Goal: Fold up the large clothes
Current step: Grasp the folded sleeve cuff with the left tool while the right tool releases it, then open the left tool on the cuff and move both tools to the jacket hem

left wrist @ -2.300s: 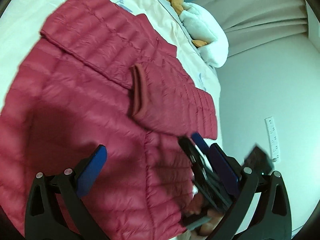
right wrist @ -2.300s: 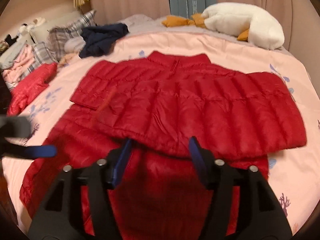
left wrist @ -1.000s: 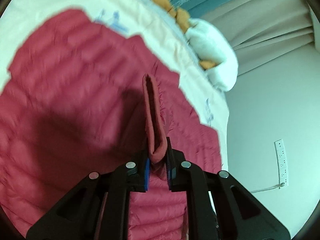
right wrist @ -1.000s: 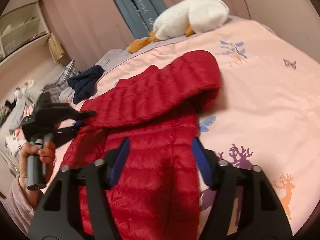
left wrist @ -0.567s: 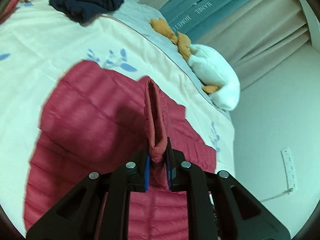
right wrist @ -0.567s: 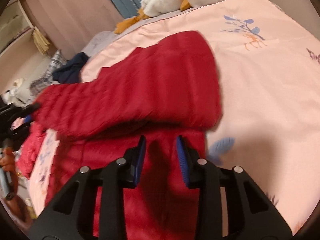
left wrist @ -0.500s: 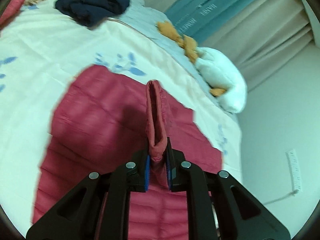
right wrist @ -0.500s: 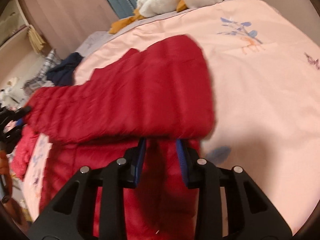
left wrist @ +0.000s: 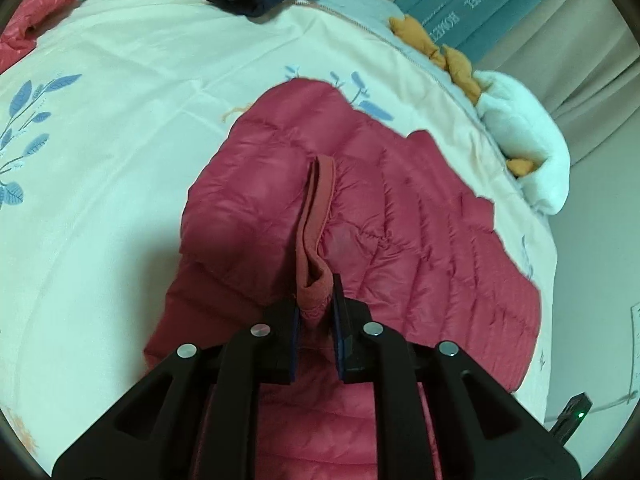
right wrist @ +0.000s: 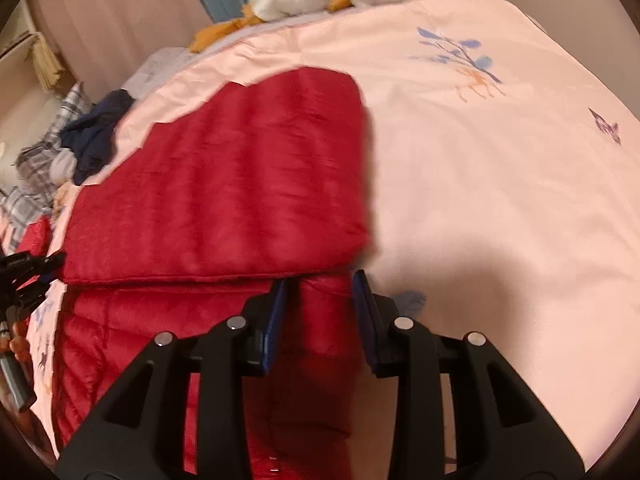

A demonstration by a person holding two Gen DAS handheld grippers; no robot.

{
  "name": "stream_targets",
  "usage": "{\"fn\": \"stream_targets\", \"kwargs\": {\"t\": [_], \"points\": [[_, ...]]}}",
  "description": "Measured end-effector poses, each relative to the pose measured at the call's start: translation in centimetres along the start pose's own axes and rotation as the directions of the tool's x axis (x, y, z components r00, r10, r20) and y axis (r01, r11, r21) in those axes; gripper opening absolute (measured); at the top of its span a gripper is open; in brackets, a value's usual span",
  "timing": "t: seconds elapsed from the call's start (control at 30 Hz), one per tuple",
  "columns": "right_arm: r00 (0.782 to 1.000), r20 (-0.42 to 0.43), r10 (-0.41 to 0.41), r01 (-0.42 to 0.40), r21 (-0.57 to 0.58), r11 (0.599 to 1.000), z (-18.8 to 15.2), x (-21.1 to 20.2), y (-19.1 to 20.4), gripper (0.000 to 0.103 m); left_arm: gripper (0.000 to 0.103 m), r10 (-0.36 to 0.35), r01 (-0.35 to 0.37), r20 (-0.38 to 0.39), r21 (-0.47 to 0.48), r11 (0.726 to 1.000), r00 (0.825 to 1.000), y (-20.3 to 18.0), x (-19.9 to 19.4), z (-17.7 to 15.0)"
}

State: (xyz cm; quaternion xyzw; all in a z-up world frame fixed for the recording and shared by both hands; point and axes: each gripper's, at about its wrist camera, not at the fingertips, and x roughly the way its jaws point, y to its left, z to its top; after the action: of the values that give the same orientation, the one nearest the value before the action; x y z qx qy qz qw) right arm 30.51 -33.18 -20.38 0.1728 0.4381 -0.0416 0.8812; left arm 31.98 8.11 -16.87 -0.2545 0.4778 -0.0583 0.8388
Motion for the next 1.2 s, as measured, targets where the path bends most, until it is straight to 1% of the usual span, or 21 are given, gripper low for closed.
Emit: {"fn": "stream_targets", "kwargs": {"t": [0.03, 0.07, 0.1, 0.13, 0.17, 0.23, 0.37, 0.43, 0.53, 0.63, 0.73, 0.87, 0.9, 0.93, 0.97, 1.07, 1.13, 1.2], "points": [[1.0, -0.005, 0.012, -0.012, 0.012, 1.0, -0.1, 0.0, -0.3, 0.035, 0.021, 0.003, -0.003, 0.0, 0.003, 1.0, 1.0, 0.1, -0.2, 0.0], [1.0, -0.003, 0.025, -0.025, 0.024, 0.999, -0.2, -0.3, -0.6, 0.035, 0.029, 0.002, -0.002, 0.003, 0.007, 1.0, 1.0, 0.3, -0.4, 0.0], [1.0, 0.004, 0.026, -0.026, 0.022, 0.999, -0.2, -0.7, -0.7, 0.036, 0.045, 0.006, -0.006, 0.0, 0.017, 1.0, 1.0, 0.4, -0.7, 0.1], [1.0, 0.024, 0.014, -0.014, 0.002, 1.0, -0.3, -1.4, -0.7, 0.036, 0.05, 0.01, -0.01, 0.005, 0.022, 1.0, 1.0, 0.6, -1.1, 0.0], [0.999, 0.038, 0.004, -0.003, -0.014, 1.0, -0.3, -1.9, -0.6, 0.036, 0.052, 0.013, -0.014, 0.024, 0.031, 0.999, 1.0, 0.7, -1.8, 0.0], [0.997, 0.073, -0.012, 0.016, -0.058, 0.998, -0.3, -3.1, -0.1, 0.038, 0.052, 0.021, -0.023, 0.046, 0.052, 0.998, 0.999, 0.8, -2.6, 0.2], [0.992, 0.124, -0.012, 0.028, -0.127, 0.992, 0.1, -4.8, 1.4, 0.043, 0.052, 0.02, -0.028, 0.079, 0.099, 0.995, 0.997, -0.1, -3.9, 0.5], [0.99, 0.144, -0.003, 0.026, -0.157, 0.987, 0.6, -5.1, 2.5, 0.046, 0.052, 0.031, -0.046, 0.097, 0.157, 0.986, 0.995, -1.5, -4.0, 0.3], [0.988, 0.157, 0.012, 0.017, -0.184, 0.983, 1.5, -4.7, 3.9, 0.048, 0.052, 0.046, -0.075, 0.116, 0.265, 0.961, 0.992, -4.4, -3.6, -0.2], [0.987, 0.157, 0.018, 0.013, -0.193, 0.981, 2.5, -3.7, 5.1, 0.048, 0.052, 0.061, -0.101, 0.119, 0.367, 0.925, 0.991, -7.0, -2.3, -1.0], [0.985, 0.172, 0.011, 0.021, -0.182, 0.983, 4.0, -2.4, 6.1, 0.048, 0.052, 0.093, -0.132, 0.111, 0.426, 0.895, 0.989, -8.6, -0.4, -1.4], [0.98, 0.199, -0.027, 0.06, -0.159, 0.986, 5.9, -0.9, 6.8, 0.049, 0.052, 0.155, -0.182, 0.096, 0.468, 0.865, 0.983, -9.0, 2.2, -1.7], [0.98, 0.195, -0.039, 0.069, -0.153, 0.986, 6.3, -0.3, 6.9, 0.049, 0.052, 0.174, -0.199, 0.096, 0.485, 0.852, 0.98, -9.1, 2.9, -1.9], [0.981, 0.185, -0.055, 0.084, -0.149, 0.985, 6.7, 0.3, 6.7, 0.05, 0.052, 0.181, -0.204, 0.094, 0.495, 0.845, 0.979, -9.1, 3.3, -2.1], [0.982, 0.175, -0.068, 0.095, -0.147, 0.985, 6.8, 0.9, 6.6, 0.05, 0.053, 0.182, -0.202, 0.091, 0.501, 0.841, 0.979, -9.0, 3.7, -2.2], [0.991, 0.099, -0.095, 0.109, -0.144, 0.984, 6.8, 3.6, 6.1, 0.051, 0.055, 0.181, -0.198, 0.084, 0.509, 0.838, 0.98, -8.7, 4.2, -2.5], [0.995, 0.052, -0.088, 0.094, -0.124, 0.988, 6.4, 5.0, 5.6, 0.051, 0.056, 0.184, -0.199, 0.081, 0.516, 0.833, 0.98, -8.7, 4.4, -2.6], [0.996, 0.04, -0.08, 0.084, -0.115, 0.99, 6.1, 5.8, 5.3, 0.051, 0.056, 0.188, -0.202, 0.08, 0.521, 0.829, 0.979, -8.7, 4.5, -2.6]]}}
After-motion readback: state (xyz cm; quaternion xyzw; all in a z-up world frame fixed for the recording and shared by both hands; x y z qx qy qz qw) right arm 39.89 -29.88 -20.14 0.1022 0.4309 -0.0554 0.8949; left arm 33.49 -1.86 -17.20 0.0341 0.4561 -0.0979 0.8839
